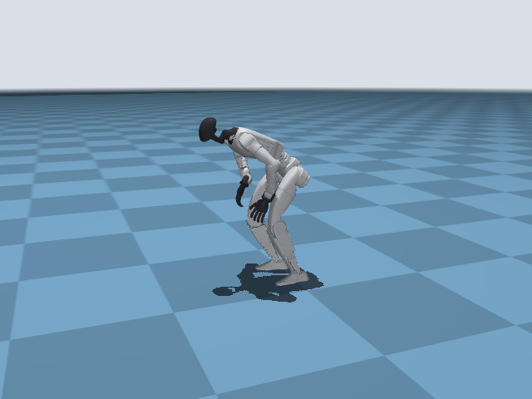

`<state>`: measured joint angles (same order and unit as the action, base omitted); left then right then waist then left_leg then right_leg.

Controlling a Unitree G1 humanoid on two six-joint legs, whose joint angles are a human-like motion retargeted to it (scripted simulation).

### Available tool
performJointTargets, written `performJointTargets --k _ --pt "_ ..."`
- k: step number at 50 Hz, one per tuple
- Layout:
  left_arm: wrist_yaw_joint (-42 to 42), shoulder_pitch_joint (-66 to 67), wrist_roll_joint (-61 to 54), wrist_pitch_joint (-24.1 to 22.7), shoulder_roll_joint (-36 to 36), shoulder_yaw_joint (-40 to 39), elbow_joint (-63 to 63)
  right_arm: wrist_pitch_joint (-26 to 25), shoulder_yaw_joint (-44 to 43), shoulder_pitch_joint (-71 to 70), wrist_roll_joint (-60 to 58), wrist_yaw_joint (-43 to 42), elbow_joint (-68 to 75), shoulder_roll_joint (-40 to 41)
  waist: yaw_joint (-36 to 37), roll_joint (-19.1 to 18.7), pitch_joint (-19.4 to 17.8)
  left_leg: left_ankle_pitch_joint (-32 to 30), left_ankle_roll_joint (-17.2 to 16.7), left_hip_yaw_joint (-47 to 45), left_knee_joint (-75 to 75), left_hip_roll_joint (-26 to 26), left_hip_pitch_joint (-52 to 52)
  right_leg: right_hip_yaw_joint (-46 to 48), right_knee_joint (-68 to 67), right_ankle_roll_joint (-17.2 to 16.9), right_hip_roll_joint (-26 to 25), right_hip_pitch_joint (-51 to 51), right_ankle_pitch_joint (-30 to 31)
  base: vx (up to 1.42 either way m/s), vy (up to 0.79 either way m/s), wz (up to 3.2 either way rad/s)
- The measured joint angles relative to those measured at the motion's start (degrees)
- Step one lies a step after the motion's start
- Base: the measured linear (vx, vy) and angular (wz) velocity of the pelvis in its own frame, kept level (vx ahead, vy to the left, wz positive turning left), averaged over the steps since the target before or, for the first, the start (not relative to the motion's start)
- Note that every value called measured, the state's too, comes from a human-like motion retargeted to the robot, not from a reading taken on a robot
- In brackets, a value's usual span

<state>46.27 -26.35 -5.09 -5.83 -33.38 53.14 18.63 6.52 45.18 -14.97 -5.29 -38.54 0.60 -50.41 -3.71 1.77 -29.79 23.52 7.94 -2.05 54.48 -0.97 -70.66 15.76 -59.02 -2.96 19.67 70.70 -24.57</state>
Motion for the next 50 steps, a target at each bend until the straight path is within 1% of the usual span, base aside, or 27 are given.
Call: performJointTargets --k 3,8,12,15,18,20,22,23,25,26,27,28,29,30,32,35,37,39,41,42,43,44,45,47,48,49,50 --pt "-0.98 -0.8 0.78 0.41 3.49 0.61 6.94 -0.19 3.35 -3.17 0.72 1.65 5.45 3.04 0.01 0.68 0.0 -1.39 0.62 -0.29 -7.67 -0.29 4.58 0.76 8.41 -0.8 -2.06 -4.29 1.28 0.01 -0.08 -0.29" --pt "-3.87 -1.62 2.36 0.76 10.12 1.06 18.09 0.29 6.08 -5.23 2.36 3.05 12.8 7.44 0.86 -0.13 0.0 -4.57 -0.21 -0.73 -17.12 -0.31 11.2 1.89 18.8 -0.5 -4.01 -10.89 3.6 0.02 -0.04 -0.13" --pt "-6.88 -2.53 5.48 1.91 15.21 1.51 26.71 0.04 7.11 -6.78 1.6 4.34 17.66 10.47 0.71 -1.43 0.0 -5.59 -0.31 0.65 -19.63 0.61 15.41 2.31 20.87 -0.2 -3.86 -15.03 4.46 0.03 0.0 0.0" --pt "-11.21 -3.71 7.49 2.86 18.85 0.76 35.09 -0.68 6.97 -8.67 2.24 7.06 25.59 14.96 0.48 -1.46 0.0 -3.65 -0.84 1.12 -17.59 1.04 19.3 2.23 19.12 0.11 -3.13 -19.23 2.39 0.11 0.0 -0.15" --pt "-19.86 -4.08 7.94 3.61 20.02 -1.9 41.96 -1.36 2.08 -8.35 10.32 15.69 38.48 22.45 2.27 0.05 0.09 -0.95 -1.68 -0.45 -17.28 0.7 27.52 1.86 16.02 -0.16 -2.33 -25.53 0.26 0.23 -0.01 -0.56" --pt "-24.95 -2.56 7.36 3.56 18.63 -3.42 43.43 -2.67 -2.78 -6.0 18.77 23.83 46.59 26.89 4.43 1.37 2.01 -2.43 -1.79 -2.09 -21.9 0.48 35.26 1.68 16.86 -1.67 -2.3 -30.6 1.72 0.35 -0.03 -0.75" --pt "-26.6 1.86 6.57 2.47 15.67 -4.02 42.17 -4.26 -5.98 -1.06 25.76 30.39 52.34 29.13 6.3 2.41 7.21 -11.17 -1.55 -2.93 -30.9 0.39 42.31 1.61 23.47 -3.87 -3.45 -35.98 8.88 0.43 -0.05 -0.6" --pt "-26.48 4.63 6.5 1.75 14.12 -4.51 41.34 -4.85 -7.06 1.82 27.95 32.67 54.73 29.7 6.92 2.78 10.02 -17.69 -1.51 -2.7 -35.9 0.39 45.56 1.57 28.57 -4.68 -4.34 -39.3 14.48 0.47 -0.07 -0.39" --pt "-25.78 10.78 6.7 0.5 12.32 -6.81 40.97 -5.67 -9.75 7.56 30.11 35.62 60.05 30.77 7.44 3.38 15.24 -30.51 -2.7 -0.65 -44.72 0.82 51.38 1.27 40.81 -6.1 -5.9 -47.15 28.61 0.5 -0.07 -0.16" --pt "-25.86 13.55 6.45 0.13 12.69 -8.92 42.14 -6.02 -12.45 9.76 30.75 35.97 63.42 31.52 7.36 3.69 17.26 -33.31 -4.35 1.01 -47.2 1.5 53.74 0.96 46.33 -7.59 -6.05 -51.13 35.04 0.51 -0.07 0.05" --pt "-26.23 16.06 6.11 -0.16 13.3 -11.29 43.6 -6.34 -15.68 11.57 31.29 36.21 66.96 32.29 7.28 3.88 19.18 -34.79 -6.19 2.51 -49.19 2.1 55.93 0.64 51.2 -9.23 -6.19 -54.81 40.39 0.49 -0.07 0.17" --pt "-27.2 18.07 5.59 -0.28 14.37 -14.17 45.63 -6.58 -19.96 12.61 31.63 36.25 70.83 33.08 7.22 3.86 20.9 -33.61 -8.43 3.7 -50.19 2.55 57.76 0.33 54.73 -11.18 -6.31 -57.89 43.54 0.44 -0.1 0.07" --pt "-28.32 19.27 4.32 -0.07 15.47 -17.39 47.77 -6.74 -24.23 12.92 32.18 35.71 74.0 33.61 7.57 3.5 22.46 -31.45 -10.78 4.12 -50.4 2.11 58.97 0.04 57.05 -11.91 -7.27 -59.96 44.26 0.38 -0.16 -0.09" --pt "-29.52 20.06 2.69 0.3 16.58 -20.78 49.96 -6.85 -28.48 12.86 32.82 34.89 76.83 34.01 8.13 2.97 23.93 -28.79 -13.18 4.14 -50.21 1.21 59.87 -0.24 58.74 -12.04 -8.64 -61.53 43.75 0.34 -0.12 -0.25" --pt "-31.27 20.38 -2.62 1.49 18.41 -27.45 52.76 -6.54 -33.5 12.15 33.95 31.6 78.74 33.53 9.13 2.03 25.53 -25.67 -15.29 2.41 -48.86 1.08 61.84 -1.58 59.21 -11.88 -9.01 -64.26 38.72 0.31 0.01 -0.33" --pt "-32.1 20.62 -11.25 3.22 19.58 -35.89 53.46 -6.43 -34.68 10.49 33.55 27.71 76.9 32.38 10.77 0.64 27.21 -26.19 -16.87 -0.37 -46.51 0.1 63.64 -2.47 57.45 -9.63 -9.77 -66.61 31.6 0.23 0.02 -0.57" --pt "-32.69 21.36 -14.68 4.17 19.39 -39.05 51.91 -7.43 -33.4 9.16 32.02 29.01 74.5 31.4 11.83 -0.13 28.39 -27.78 -17.2 -0.68 -45.62 -0.66 64.13 -2.22 55.75 -7.91 -10.25 -67.5 28.43 0.18 -0.02 -0.68" --pt "-33.36 22.59 -16.25 4.89 18.8 -40.1 49.07 -8.74 -32.15 8.0 29.91 32.4 72.15 30.18 12.89 -0.94 29.49 -29.51 -17.79 0.96 -45.65 -0.96 64.73 -2.23 54.73 -6.68 -10.68 -68.62 27.78 0.17 -0.02 -0.63" --pt "-33.79 24.12 -16.55 5.22 17.73 -38.88 44.76 -9.68 -30.48 7.07 27.9 35.52 69.79 28.68 14.06 -1.58 30.39 -30.86 -18.81 4.08 -45.93 -0.51 65.61 -3.34 54.75 -6.22 -10.97 -70.1 29.61 0.16 -0.02 -0.53" --pt "-33.98 24.74 -16.25 5.35 16.96 -37.77 42.25 -9.99 -29.43 6.5 26.91 36.6 68.61 27.89 14.65 -1.67 30.77 -30.37 -19.0 5.41 -45.56 -0.02 66.0 -4.33 54.84 -6.06 -10.93 -70.84 30.06 0.13 -0.03 -0.43" --pt "-34.19 25.04 -15.66 5.49 15.98 -36.48 39.64 -10.19 -28.21 5.67 25.92 37.21 67.49 27.1 15.23 -1.5 31.09 -28.09 -18.51 6.0 -44.39 0.64 66.2 -5.59 54.7 -5.78 -10.69 -71.44 29.05 0.09 -0.03 -0.38" --pt "-34.49 24.64 -14.8 5.77 14.99 -35.55 37.59 -10.23 -27.1 4.2 24.82 37.29 66.73 26.47 15.78 -1.17 31.24 -23.05 -16.95 5.43 -41.73 1.13 65.84 -6.85 53.66 -5.08 -10.37 -71.57 25.26 0.05 -0.03 -0.35" --pt "-34.82 23.88 -13.82 6.11 13.98 -34.8 35.83 -10.19 -26.04 2.41 23.67 37.12 66.15 25.92 16.33 -0.75 31.3 -16.62 -14.85 4.26 -38.32 1.55 65.2 -8.11 52.16 -4.16 -10.0 -71.46 20.09 -0.02 -0.02 -0.41" --pt "-33.94 20.09 -12.86 6.68 13.6 -34.79 37.25 -9.8 -24.61 -2.74 21.56 35.22 66.76 25.76 17.29 -0.37 30.52 -0.77 -8.61 0.36 -28.01 0.81 62.08 -9.98 43.83 -2.58 -9.73 -68.3 5.72 -0.08 -0.02 -0.45" --pt "-32.67 18.17 -11.94 7.3 14.25 -35.47 39.8 -9.5 -24.73 -5.15 20.65 33.11 67.63 26.31 17.33 -0.69 29.95 5.47 -5.3 -0.93 -22.38 -0.18 60.17 -10.45 37.65 -0.29 -10.01 -65.85 -0.91 -0.08 -0.01 -0.35" --pt "-30.76 16.64 -11.72 7.9 15.52 -36.54 43.34 -9.21 -25.22 -6.8 20.13 30.36 68.52 27.31 16.96 -0.88 29.37 9.01 -2.64 -1.75 -17.58 -0.85 58.26 -10.48 31.67 1.43 -9.95 -63.31 -5.29 -0.08 -0.01 -0.22" --pt "-28.52 15.3 -11.84 8.48 17.1 -37.83 47.37 -8.91 -25.89 -8.08 19.8 27.28 69.43 28.53 16.39 -1.0 28.8 11.18 -0.3 -2.32 -13.19 -1.36 56.35 -10.29 25.78 2.87 -9.73 -60.75 -8.53 -0.06 -0.01 -0.05"
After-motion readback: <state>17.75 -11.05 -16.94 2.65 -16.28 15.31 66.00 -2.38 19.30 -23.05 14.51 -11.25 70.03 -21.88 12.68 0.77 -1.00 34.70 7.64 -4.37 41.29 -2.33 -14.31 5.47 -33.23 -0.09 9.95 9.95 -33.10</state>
